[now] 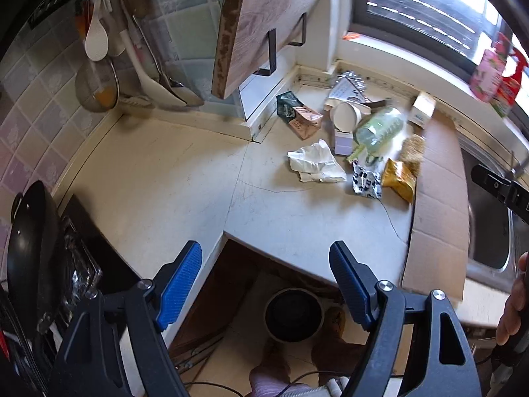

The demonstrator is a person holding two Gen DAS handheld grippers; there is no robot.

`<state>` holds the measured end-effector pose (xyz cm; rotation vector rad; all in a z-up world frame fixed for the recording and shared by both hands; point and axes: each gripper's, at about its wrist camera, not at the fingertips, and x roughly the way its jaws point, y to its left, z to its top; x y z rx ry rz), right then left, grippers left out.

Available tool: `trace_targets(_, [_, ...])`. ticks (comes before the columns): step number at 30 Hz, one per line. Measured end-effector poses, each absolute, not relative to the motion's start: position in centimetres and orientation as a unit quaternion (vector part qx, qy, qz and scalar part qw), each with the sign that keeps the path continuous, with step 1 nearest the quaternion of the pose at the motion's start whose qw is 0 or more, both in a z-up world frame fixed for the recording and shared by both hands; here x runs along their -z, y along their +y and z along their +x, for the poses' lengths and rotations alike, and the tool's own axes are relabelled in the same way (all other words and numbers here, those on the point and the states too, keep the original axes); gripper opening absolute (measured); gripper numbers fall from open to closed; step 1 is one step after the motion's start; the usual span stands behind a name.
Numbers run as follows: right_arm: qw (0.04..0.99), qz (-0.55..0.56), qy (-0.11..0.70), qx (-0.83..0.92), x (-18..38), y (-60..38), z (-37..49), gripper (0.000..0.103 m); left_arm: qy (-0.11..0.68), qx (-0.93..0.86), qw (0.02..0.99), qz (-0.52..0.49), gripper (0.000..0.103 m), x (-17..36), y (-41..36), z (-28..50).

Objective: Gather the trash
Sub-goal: 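Move both tools toward the trash pile, right tool reaching the loofah sponge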

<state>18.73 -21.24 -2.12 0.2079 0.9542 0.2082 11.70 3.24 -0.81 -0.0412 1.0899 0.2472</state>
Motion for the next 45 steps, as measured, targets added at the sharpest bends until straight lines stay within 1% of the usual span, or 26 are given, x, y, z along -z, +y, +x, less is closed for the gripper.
trace_targets(8, [0.834, 0.104, 0.525, -0.132, 7.5, -23.9, 28.2, 0.071, 0.528, -0.14, 0.836, -0.054, 0.077, 4.9, 0.9, 18.5])
trace_targets(14, [0.796, 0.133, 0.574, -0.138, 11.9, -24.3, 33.7, 0.062, 0.551, -0.1, 0.825, -0.077, 0.077, 8.2, -2.6, 23.5])
trace_targets(16, [0.784, 0.14, 0.589, -0.14, 13.2, -24.2, 34.9, 0.06, 0.561, -0.078, 0.819, -0.09, 0.076, 9.1, -3.6, 24.8])
trace_targets(20, [0.772, 0.133, 0.606, -0.137, 15.0, -23.7, 36.3, 0.057, 0.575, -0.049, 0.81, -0.103, 0.069, 10.4, -5.4, 26.6])
trace_targets(22, [0.762, 0.136, 0.617, -0.139, 15.8, -23.5, 36.6, 0.051, 0.579, -0.042, 0.807, -0.106, 0.067, 10.7, -6.0, 27.1])
trace_targets(23, [0.758, 0.139, 0.622, -0.14, 16.2, -23.6, 36.8, 0.049, 0.581, -0.038, 0.806, -0.11, 0.066, 10.8, -6.2, 27.3])
trace_targets(25, [0.747, 0.148, 0.632, -0.144, 16.9, -23.6, 37.0, 0.04, 0.584, -0.028, 0.802, -0.12, 0.064, 11.2, -6.6, 27.8])
trace_targets(26, [0.743, 0.153, 0.635, -0.148, 17.2, -23.6, 37.2, 0.04, 0.587, -0.023, 0.799, -0.125, 0.063, 11.4, -6.7, 27.9])
trace_targets(31, [0.742, 0.171, 0.628, -0.163, 17.1, -24.0, 37.2, 0.031, 0.6, -0.001, 0.786, -0.149, 0.061, 12.2, -7.4, 28.3])
trace_targets(36, [0.749, 0.193, 0.608, -0.181, 15.4, -25.1, 36.4, 0.029, 0.611, 0.012, 0.773, -0.172, 0.061, 13.1, -8.6, 29.0])
trace_targets(41, [0.776, 0.196, 0.573, -0.174, 13.1, -26.9, 34.9, 0.029, 0.616, 0.016, 0.76, -0.207, 0.061, 14.0, -9.5, 30.2])
trace_targets(45, [0.785, 0.196, 0.564, -0.166, 12.7, -28.7, 34.0, 0.029, 0.624, 0.011, 0.743, -0.242, 0.061, 15.3, -10.2, 31.4])
